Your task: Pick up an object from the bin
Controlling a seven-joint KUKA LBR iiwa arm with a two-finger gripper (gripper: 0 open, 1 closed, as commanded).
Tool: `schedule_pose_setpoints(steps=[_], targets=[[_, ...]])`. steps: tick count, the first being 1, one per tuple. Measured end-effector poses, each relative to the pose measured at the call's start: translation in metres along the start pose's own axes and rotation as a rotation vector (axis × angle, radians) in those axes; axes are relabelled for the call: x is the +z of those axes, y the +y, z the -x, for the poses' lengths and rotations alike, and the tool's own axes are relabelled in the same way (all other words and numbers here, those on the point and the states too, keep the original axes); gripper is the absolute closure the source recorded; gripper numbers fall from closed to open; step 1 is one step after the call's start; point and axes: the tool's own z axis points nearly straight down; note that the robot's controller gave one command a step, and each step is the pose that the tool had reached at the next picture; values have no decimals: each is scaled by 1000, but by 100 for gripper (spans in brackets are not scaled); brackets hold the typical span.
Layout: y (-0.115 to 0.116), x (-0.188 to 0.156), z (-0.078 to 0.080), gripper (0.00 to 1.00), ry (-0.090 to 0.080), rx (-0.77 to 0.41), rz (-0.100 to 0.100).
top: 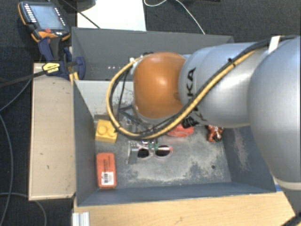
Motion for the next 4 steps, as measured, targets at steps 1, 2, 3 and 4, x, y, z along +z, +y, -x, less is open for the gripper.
schedule_pose_setpoints(steps=[1, 2, 3, 4], targets=[[-1, -5, 2, 0, -8, 7, 2], [-93, 99, 19, 0, 4, -52, -3], [-71, 32, 12, 0, -15, -204, 3], [-93, 101, 18, 0, 8, -51, -4]])
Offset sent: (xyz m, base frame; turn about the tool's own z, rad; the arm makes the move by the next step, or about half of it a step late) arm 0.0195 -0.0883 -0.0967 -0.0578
